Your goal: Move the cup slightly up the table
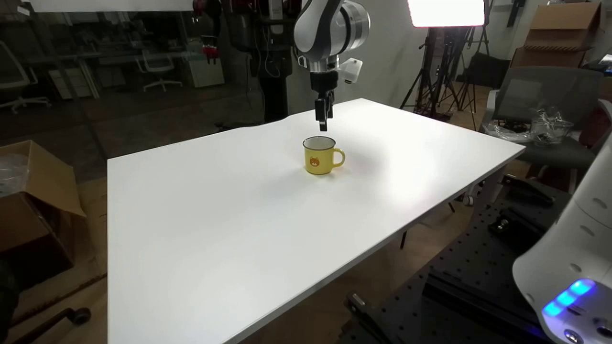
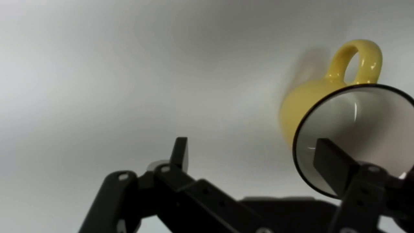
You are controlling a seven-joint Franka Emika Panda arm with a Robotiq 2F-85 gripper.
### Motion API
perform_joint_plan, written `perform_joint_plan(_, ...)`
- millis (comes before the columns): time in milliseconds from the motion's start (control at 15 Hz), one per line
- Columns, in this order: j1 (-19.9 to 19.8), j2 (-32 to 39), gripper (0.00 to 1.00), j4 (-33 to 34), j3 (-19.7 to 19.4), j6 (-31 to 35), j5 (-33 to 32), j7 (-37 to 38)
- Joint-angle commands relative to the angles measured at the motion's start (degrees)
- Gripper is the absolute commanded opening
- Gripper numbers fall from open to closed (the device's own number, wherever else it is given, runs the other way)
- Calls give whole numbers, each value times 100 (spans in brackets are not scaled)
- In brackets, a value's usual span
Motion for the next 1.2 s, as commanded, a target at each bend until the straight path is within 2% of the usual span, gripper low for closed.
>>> perform_joint_plan(0,32,498,100,747,193,-284,-97,-77)
perform_joint_plan(267,135,601,100,846,361,-344,-55,-4)
perform_joint_plan(533,299,-35,100,177,365,-166,-88,353)
perform_joint_plan(600,193,398,100,575,422,-202,-47,92)
perform_joint_plan(867,243,111,100,338,423,-205,-44,153)
perform_joint_plan(1133,217,-429,100,-624,538,246,-22,54)
